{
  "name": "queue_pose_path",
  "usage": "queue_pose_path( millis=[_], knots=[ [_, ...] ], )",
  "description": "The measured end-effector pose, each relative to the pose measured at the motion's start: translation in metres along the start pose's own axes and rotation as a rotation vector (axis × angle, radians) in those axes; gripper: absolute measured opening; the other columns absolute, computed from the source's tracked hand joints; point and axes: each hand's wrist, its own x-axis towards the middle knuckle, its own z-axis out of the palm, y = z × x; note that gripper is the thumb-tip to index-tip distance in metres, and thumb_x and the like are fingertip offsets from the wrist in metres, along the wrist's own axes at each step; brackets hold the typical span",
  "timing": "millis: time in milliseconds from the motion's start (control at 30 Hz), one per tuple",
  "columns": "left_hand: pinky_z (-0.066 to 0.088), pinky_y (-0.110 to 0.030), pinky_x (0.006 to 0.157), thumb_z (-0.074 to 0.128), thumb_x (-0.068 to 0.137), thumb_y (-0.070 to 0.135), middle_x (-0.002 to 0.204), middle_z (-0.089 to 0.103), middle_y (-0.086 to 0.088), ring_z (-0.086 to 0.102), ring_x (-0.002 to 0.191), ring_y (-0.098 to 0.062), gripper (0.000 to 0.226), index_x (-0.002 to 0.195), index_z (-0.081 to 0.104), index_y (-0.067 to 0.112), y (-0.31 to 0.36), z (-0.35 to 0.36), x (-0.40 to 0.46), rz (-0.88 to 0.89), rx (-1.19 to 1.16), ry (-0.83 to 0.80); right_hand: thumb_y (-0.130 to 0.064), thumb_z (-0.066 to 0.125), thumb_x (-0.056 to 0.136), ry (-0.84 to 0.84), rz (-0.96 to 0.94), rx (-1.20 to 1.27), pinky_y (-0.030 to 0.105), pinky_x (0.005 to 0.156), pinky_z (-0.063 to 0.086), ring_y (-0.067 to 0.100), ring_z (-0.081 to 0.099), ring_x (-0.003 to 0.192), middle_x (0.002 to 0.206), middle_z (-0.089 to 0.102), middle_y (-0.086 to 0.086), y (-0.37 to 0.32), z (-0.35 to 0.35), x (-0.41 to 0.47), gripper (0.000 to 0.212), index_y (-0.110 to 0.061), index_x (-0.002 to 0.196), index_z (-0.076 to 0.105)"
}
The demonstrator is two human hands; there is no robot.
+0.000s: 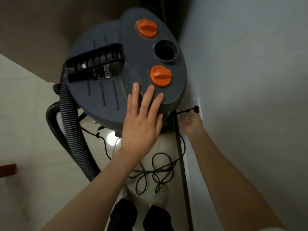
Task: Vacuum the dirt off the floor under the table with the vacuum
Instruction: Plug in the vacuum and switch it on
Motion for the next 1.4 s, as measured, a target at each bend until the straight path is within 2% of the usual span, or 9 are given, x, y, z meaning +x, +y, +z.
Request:
queue_pose_path(
  millis=[133,233,300,367,533,733,967,1267,1400],
  knots=[
    [0.020,-0.052,0.114,0.053,0.088,0.016,0.154,0.025,-0.011,0.010,0.143,-0.037,0.060,0.145,0.031,0.013,0.000,-0.037,-0.001,-0.004,0.008,-0.197,-0.013,0.043,0.098,-0.033,-0.131,-0.312,0.033,0.098,0.045,0.026,0.060,0.107,0.118,0.062,0.009,0.005,0.007,-0.066,0.029,-0.004,0.120,0.059],
    [0.022,-0.048,0.114,0.054,0.089,0.012,0.153,0.027,-0.007,0.014,0.143,-0.033,0.058,0.144,0.036,0.013,-0.005,-0.067,-0.009,-0.029,-0.123,-0.309,-0.009,0.045,0.097,0.040,-0.576,-0.596,0.026,0.081,0.041,0.015,0.055,0.086,0.093,0.059,-0.001,0.001,0.027,-0.131,0.018,-0.011,0.105,0.062],
    [0.022,-0.043,0.114,0.046,0.093,0.015,0.152,0.030,-0.009,0.015,0.143,-0.030,0.050,0.142,0.038,0.011,-0.010,-0.084,-0.027,-0.138,-0.244,-0.327,-0.012,0.046,0.098,0.036,-0.915,-0.839,0.021,0.087,0.039,0.012,0.051,0.100,0.107,0.055,0.001,0.006,0.040,-0.172,0.023,-0.005,0.116,0.059],
    [0.021,-0.037,0.113,0.043,0.094,0.014,0.148,0.035,-0.013,0.020,0.142,-0.028,0.045,0.139,0.042,0.008,-0.020,-0.098,-0.047,-0.309,-0.360,-0.285,-0.021,0.044,0.096,-0.143,-1.181,-1.095,0.024,0.097,0.037,0.017,0.049,0.114,0.121,0.055,0.008,0.022,0.053,-0.202,0.034,-0.004,0.121,0.058],
    [0.032,-0.027,0.102,0.048,0.094,0.006,0.134,0.047,-0.011,0.045,0.123,-0.025,0.038,0.132,0.049,0.008,-0.075,-0.131,-0.064,-0.757,-0.526,-0.182,-0.029,0.035,0.096,-0.541,-1.440,-1.673,0.046,0.117,0.012,0.027,0.025,0.142,0.151,0.035,0.012,0.060,0.116,-0.222,0.049,-0.011,0.141,0.045],
    [0.036,-0.036,0.105,0.046,0.098,0.023,0.141,0.043,-0.012,0.043,0.128,-0.026,0.045,0.139,0.038,0.008,-0.157,-0.131,-0.037,-1.123,-0.715,-0.326,-0.041,0.026,0.102,-0.359,-1.264,-2.226,0.046,0.115,-0.011,0.023,-0.006,0.147,0.160,-0.005,0.007,0.084,0.183,-0.196,0.058,-0.024,0.153,0.003],
    [0.043,-0.026,0.084,0.049,0.097,0.021,0.125,0.056,-0.009,0.055,0.104,-0.017,0.040,0.134,0.038,0.008,-0.193,-0.108,-0.006,-1.270,-1.109,-0.484,-0.043,0.027,0.092,-0.199,-1.360,-2.272,0.055,0.109,0.015,0.034,0.039,0.136,0.148,0.038,0.018,0.104,0.182,-0.178,0.058,-0.014,0.138,0.049],
    [0.050,-0.025,0.061,0.053,0.094,0.009,0.109,0.060,-0.015,0.060,0.085,-0.020,0.033,0.125,0.047,-0.001,-0.208,-0.089,-0.001,-1.359,-1.283,-0.525,-0.045,0.021,0.092,-0.240,-1.286,-2.320,0.054,0.111,0.009,0.033,0.027,0.142,0.154,0.027,0.017,0.103,0.182,-0.177,0.063,-0.017,0.144,0.040],
    [0.051,-0.034,0.076,0.052,0.093,0.005,0.104,0.056,-0.008,0.058,0.093,-0.021,0.039,0.129,0.036,0.004,-0.205,-0.102,0.009,-1.362,-1.379,-0.386,-0.044,0.021,0.092,-0.260,-1.280,-2.306,0.054,0.111,0.009,0.033,0.027,0.142,0.153,0.028,0.017,0.103,0.181,-0.177,0.061,-0.017,0.144,0.041]
  ],
)
